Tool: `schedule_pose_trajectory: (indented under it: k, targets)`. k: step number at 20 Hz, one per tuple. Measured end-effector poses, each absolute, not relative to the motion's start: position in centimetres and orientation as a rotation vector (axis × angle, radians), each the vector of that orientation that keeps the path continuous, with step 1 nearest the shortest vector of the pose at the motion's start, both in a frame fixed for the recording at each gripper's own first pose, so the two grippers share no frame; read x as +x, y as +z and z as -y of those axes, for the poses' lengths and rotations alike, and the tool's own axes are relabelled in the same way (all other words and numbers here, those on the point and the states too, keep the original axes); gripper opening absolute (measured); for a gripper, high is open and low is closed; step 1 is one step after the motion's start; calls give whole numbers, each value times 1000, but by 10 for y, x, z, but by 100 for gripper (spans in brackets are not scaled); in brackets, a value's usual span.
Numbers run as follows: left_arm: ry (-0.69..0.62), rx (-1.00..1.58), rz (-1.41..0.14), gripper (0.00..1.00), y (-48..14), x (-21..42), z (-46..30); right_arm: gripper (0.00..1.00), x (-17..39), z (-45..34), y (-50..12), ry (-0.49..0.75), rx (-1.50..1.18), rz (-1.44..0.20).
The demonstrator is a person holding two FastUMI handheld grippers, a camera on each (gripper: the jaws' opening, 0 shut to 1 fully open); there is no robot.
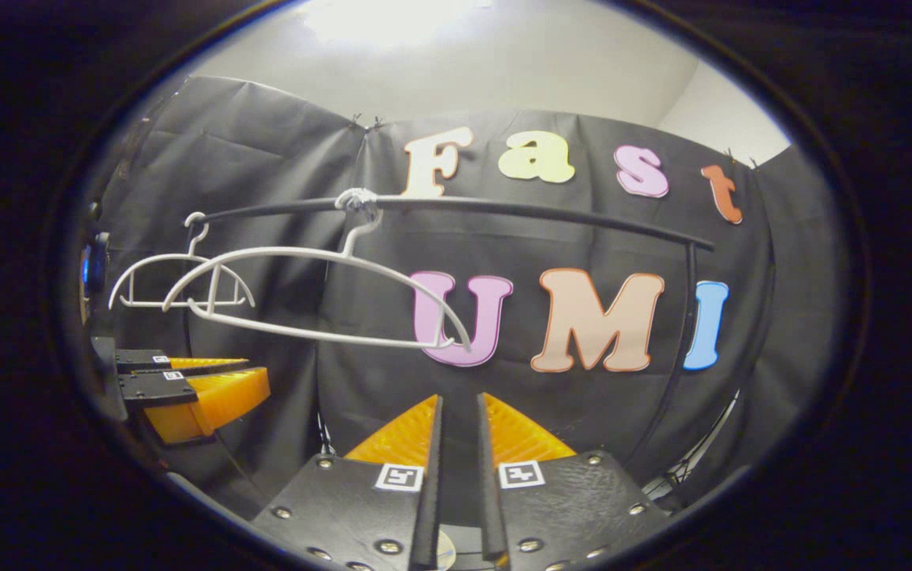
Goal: Grasp the clothes on the hanger with both hands and then place them into the laundry hamper below.
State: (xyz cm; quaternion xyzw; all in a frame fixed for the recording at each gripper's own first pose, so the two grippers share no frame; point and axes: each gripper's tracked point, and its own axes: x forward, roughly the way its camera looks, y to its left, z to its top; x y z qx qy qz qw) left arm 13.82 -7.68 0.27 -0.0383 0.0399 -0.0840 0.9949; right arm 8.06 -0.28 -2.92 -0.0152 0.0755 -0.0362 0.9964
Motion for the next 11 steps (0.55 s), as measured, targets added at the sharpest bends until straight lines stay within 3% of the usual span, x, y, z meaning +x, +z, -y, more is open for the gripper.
schedule_pose_trajectory:
  k: [1,2,3,6,7,11]
  targets:
    - [-173,-76,-67,24,7,137,79,21,77,4,-23,-74,-36,-139]
    - [-178,-72,-60,34,10,136,81,29,78,4,-19,-74,-38,-130]
    - [-190,-70,-53,32,15,132,85,29,77,6,-14,-74,-40,-123]
    - [-209,-71,-34,52,27,131,95,44,69,9,-5,-70,-25,-111]
    - [-217,-75,-28,57,30,129,98,56,67,11,-3,-71,-17,-107]
    - [-247,-68,-5,77,43,120,115,87,58,28,10,-96,-6,-85]
